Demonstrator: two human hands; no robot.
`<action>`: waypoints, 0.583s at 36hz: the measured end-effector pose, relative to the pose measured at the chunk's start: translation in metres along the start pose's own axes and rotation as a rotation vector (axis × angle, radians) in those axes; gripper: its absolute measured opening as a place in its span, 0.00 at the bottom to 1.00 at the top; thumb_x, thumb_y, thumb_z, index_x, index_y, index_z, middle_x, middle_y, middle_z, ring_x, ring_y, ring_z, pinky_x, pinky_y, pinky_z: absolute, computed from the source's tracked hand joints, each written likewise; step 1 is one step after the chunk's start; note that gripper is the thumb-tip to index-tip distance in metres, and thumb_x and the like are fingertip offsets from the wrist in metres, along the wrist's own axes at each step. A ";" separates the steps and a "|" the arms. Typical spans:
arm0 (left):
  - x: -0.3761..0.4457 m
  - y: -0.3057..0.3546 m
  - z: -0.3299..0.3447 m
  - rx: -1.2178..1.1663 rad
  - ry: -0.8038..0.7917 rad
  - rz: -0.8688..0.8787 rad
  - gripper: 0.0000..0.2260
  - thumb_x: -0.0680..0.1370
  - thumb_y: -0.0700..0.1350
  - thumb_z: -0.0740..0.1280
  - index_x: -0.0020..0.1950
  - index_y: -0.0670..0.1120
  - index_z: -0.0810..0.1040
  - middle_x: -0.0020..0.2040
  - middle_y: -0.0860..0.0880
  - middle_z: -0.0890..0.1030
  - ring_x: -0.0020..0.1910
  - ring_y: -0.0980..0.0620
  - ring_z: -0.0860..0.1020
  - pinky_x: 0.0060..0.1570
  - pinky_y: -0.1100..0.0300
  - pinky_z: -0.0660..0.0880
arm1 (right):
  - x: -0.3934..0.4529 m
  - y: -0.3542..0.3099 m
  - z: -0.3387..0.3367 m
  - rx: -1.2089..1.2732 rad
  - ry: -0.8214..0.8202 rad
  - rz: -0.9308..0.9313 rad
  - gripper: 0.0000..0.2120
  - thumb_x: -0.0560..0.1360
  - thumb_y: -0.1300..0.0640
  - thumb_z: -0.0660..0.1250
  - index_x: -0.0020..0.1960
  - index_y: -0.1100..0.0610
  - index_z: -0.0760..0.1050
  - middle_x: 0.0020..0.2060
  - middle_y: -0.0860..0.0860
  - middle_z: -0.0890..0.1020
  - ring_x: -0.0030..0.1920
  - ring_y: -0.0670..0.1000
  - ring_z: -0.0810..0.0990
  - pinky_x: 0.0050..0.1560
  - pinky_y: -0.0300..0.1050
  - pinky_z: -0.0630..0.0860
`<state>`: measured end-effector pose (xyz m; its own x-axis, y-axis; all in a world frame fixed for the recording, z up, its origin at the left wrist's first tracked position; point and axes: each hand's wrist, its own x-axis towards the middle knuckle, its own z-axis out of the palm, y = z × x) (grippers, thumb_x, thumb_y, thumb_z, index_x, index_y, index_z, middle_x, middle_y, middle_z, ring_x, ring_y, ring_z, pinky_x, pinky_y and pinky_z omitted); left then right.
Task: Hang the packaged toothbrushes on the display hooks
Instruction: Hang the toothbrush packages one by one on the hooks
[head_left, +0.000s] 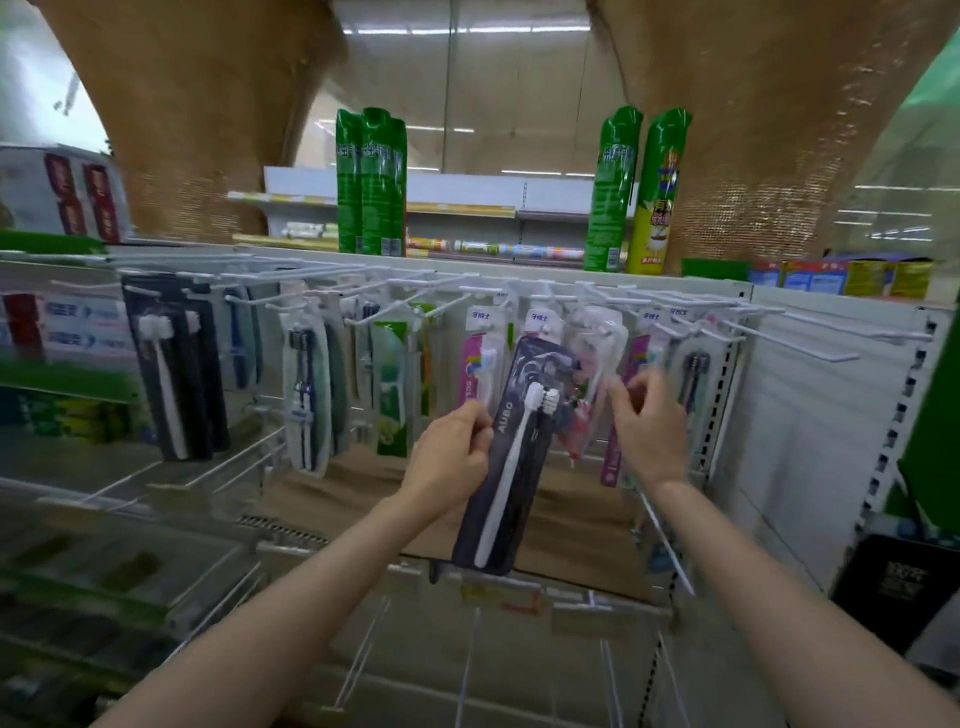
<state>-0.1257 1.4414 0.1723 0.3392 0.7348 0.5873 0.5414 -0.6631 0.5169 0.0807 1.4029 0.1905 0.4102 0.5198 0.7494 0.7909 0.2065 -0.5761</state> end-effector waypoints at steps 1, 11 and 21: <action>0.000 -0.003 -0.003 -0.037 -0.019 0.007 0.07 0.79 0.42 0.59 0.42 0.50 0.66 0.36 0.53 0.73 0.39 0.48 0.75 0.41 0.53 0.73 | -0.008 -0.003 0.003 0.034 -0.016 -0.003 0.14 0.80 0.51 0.60 0.38 0.57 0.68 0.28 0.49 0.70 0.29 0.48 0.69 0.30 0.41 0.63; -0.005 -0.049 -0.045 -0.408 -0.142 -0.068 0.11 0.79 0.36 0.59 0.39 0.49 0.69 0.40 0.43 0.75 0.40 0.44 0.75 0.41 0.45 0.77 | -0.055 -0.033 0.063 0.108 -0.261 0.015 0.25 0.80 0.51 0.59 0.24 0.53 0.69 0.19 0.45 0.74 0.26 0.45 0.73 0.35 0.49 0.69; -0.022 -0.138 -0.108 -0.410 -0.006 -0.189 0.13 0.78 0.34 0.61 0.37 0.49 0.70 0.38 0.46 0.75 0.41 0.46 0.75 0.45 0.49 0.76 | -0.066 -0.102 0.134 0.083 -0.421 0.012 0.23 0.80 0.54 0.59 0.26 0.52 0.72 0.19 0.44 0.73 0.27 0.44 0.73 0.38 0.46 0.70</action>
<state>-0.2908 1.5012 0.1552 0.2692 0.8484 0.4558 0.2448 -0.5180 0.8196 -0.0878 1.4582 0.1560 0.1842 0.8121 0.5537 0.7407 0.2557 -0.6213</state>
